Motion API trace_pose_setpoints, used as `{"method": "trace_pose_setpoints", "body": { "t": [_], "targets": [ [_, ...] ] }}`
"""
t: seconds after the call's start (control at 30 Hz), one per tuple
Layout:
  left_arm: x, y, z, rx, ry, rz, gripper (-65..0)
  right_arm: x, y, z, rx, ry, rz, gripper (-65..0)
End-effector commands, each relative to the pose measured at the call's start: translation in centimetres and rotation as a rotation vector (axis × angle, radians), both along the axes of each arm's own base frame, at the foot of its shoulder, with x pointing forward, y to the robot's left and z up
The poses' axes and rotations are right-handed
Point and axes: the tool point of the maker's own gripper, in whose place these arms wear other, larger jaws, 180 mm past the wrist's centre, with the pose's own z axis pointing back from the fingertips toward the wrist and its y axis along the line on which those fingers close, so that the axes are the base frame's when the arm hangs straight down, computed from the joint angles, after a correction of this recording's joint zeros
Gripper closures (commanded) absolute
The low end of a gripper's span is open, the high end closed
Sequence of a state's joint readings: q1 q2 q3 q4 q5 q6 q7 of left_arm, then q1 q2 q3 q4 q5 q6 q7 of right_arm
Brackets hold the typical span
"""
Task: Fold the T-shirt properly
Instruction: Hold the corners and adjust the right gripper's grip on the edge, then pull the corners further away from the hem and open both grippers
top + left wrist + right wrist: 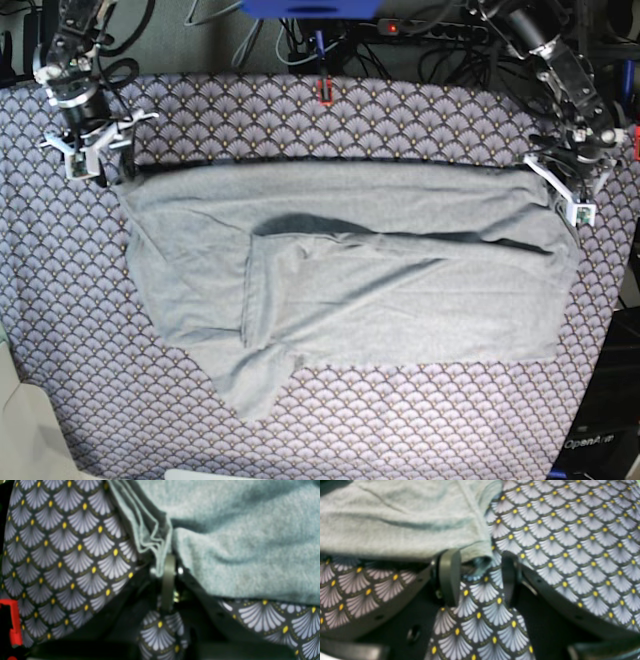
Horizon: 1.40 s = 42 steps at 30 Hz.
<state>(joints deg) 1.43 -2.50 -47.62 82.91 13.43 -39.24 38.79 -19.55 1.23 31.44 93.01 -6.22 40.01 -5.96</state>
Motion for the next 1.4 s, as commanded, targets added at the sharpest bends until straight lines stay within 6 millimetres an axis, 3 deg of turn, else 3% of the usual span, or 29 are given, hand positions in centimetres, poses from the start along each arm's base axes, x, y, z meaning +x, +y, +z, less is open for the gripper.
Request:
{"method": "trace_pose_setpoints", "body": {
  "t": [0.0, 0.27, 0.37, 0.6, 0.9, 1.0, 1.3, 1.37],
  "targets": [
    [0.6, -0.1, 0.7, 0.002, -0.026, -0.015, 0.0, 0.8, -0.3, 1.4, -0.003, -0.057, 0.001, -30.3],
    [0.5, 0.0, 0.7, 0.002, -0.025, -0.012, 0.0, 1.3, -0.2, 1.6, 0.001, -0.067, 0.001, -43.5],
    [0.5, 0.0, 0.7, 0.002, -0.022, -0.011, 0.0, 1.6, -0.2, 1.6, 0.005, -0.073, -0.001, -43.9],
    [0.4, 0.1, 0.7, 0.003, -0.02, -0.008, 0.0, 1.7, -0.4, -1.3, 0.063, -0.015, -0.027, -43.8],
    [0.7, -0.2, 1.4, 0.009, -0.041, -0.008, 0.0, 1.6, -0.4, -1.5, 0.067, -0.01, -0.027, -43.4],
    [1.0, -0.2, 2.0, 0.02, -0.057, -0.009, 0.0, 1.6, -0.2, -1.6, 0.071, -0.01, -0.025, -38.9],
    [1.0, -0.3, 2.1, 0.02, -0.058, -0.009, 0.0, 1.6, 0.6, -1.9, 0.081, -0.001, -0.01, -1.4],
    [1.0, -0.3, 2.0, 0.019, -0.057, -0.009, 0.0, 1.4, 0.6, -2.0, 0.081, 0.004, -0.01, 0.0]
  ]
}}
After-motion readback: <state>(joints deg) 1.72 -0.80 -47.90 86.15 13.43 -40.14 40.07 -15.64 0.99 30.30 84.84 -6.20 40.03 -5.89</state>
